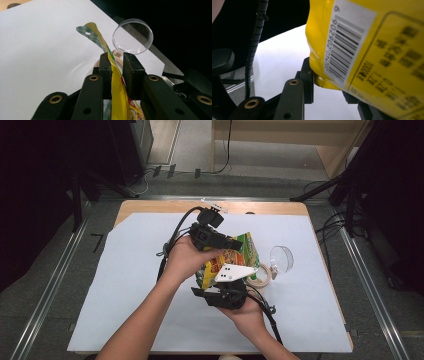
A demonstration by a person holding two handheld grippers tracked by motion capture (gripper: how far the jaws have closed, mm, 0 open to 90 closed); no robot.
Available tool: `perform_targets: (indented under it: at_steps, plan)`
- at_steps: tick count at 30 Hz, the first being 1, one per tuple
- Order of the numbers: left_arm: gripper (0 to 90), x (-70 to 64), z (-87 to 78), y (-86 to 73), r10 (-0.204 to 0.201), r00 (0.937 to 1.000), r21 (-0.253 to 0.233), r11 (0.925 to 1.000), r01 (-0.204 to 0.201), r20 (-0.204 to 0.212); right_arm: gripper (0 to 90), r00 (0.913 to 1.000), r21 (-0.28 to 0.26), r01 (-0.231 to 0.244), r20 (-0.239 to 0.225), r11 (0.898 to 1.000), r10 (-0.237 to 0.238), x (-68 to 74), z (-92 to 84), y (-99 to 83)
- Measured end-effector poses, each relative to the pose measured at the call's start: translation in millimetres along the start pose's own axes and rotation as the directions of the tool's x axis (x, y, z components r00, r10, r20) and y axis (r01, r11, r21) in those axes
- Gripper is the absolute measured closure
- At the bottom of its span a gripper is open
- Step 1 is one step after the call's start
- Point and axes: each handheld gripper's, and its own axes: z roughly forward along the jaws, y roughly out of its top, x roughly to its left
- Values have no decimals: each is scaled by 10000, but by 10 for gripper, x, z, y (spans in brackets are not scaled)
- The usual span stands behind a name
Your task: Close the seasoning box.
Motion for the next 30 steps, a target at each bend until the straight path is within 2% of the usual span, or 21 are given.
perform_targets:
  at_steps: [15, 23, 30]
  plan:
    - [778, -20, 39, 28, 147, 9999, -30, 9999, -147, 21, 684, 9998, 6, -124, 136, 9999, 124, -29, -17, -9]
    - [774, -30, 23, 16, 228, 9997, -162, 9996, -228, -25, 683, 9993, 122, 221, 290, 9997, -224, -40, -30, -4]
    - [774, -30, 35, 27, 238, 9997, -180, 9996, -239, -25, 683, 9996, 111, 137, 243, 9998, -140, -47, -36, -4]
